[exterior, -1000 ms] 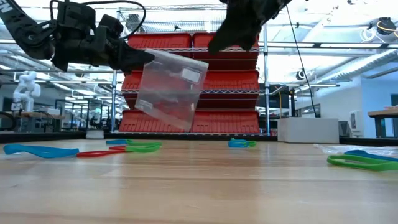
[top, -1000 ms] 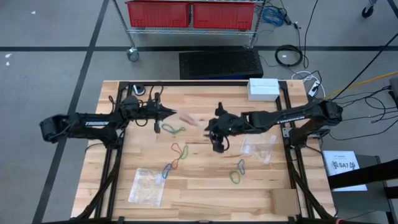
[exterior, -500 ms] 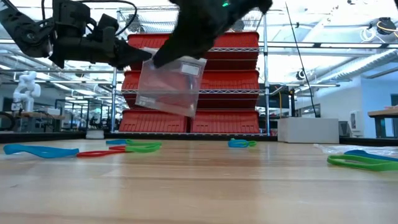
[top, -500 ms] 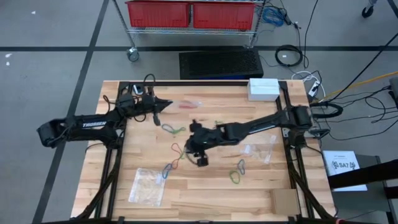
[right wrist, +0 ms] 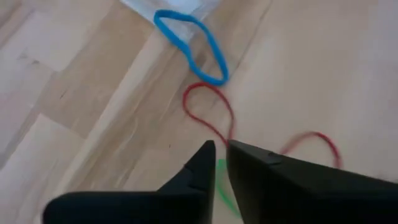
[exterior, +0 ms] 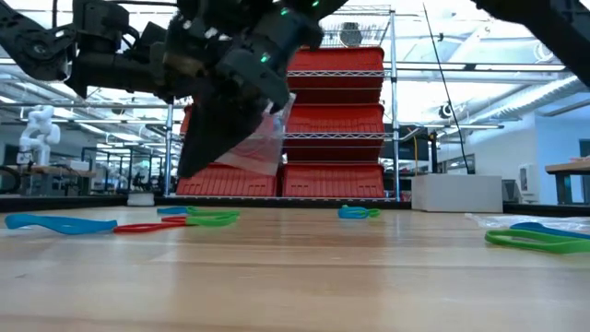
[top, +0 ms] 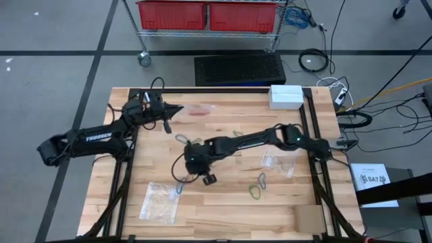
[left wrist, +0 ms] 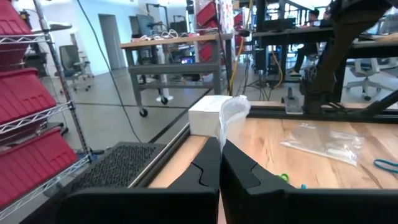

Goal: Sort rubber bands
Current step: Put the red rubber band into the zip bag

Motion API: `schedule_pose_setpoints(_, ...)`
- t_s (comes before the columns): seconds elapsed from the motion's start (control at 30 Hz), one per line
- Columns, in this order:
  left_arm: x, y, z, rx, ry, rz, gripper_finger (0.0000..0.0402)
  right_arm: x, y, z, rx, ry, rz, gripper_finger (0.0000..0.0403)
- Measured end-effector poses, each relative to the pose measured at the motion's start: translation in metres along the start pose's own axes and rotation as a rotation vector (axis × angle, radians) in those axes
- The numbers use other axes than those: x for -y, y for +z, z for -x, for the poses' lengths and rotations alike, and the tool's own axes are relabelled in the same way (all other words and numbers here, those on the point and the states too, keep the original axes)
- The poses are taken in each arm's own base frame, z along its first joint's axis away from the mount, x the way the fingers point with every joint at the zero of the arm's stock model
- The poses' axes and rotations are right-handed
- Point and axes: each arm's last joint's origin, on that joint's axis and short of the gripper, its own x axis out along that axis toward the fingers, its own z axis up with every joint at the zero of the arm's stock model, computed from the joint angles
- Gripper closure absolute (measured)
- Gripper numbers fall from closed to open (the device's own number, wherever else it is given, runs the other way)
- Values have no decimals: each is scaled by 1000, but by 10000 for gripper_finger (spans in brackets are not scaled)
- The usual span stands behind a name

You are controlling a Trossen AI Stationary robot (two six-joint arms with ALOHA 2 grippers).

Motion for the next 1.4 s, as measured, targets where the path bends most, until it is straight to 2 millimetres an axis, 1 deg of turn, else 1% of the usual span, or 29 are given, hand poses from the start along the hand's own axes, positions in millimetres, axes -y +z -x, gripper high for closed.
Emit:
schedule_pose_setpoints(0.13,-1,1,1,5,5,-1,401,4,1,-11,-18,51,1,399)
schedule_pose_setpoints(0.3,-1,1,1,2,6,-2,401,9,-1,-16,-12,74,-16,401)
schedule_pose_setpoints(0.43,-4,0,2,-10,36,1,401,15,0,-15,17,59,-26,402)
schedule_pose_setpoints(0.6,-7,-1,3,-17,64,3,401,22,1,-14,43,35,-105,401)
schedule_pose_setpoints(0.7,-8,-2,4,-22,71,4,401,25,1,-13,50,26,-157,390)
schedule_pose_setpoints(0.83,-9,-3,4,-38,77,10,401,25,1,-14,44,11,-185,353)
schedule_pose_setpoints(1.03,-9,-4,4,-48,77,14,401,14,5,-17,45,21,-166,291)
schedule_pose_setpoints(1.1,-9,-4,4,-48,77,14,401,12,6,-23,55,22,-158,280)
schedule_pose_setpoints(1.27,-8,-5,4,-59,76,18,401,11,-4,-46,30,30,-187,281)
schedule_pose_setpoints(1.4,-9,-6,4,-67,83,15,401,15,-5,-47,38,26,-218,304)
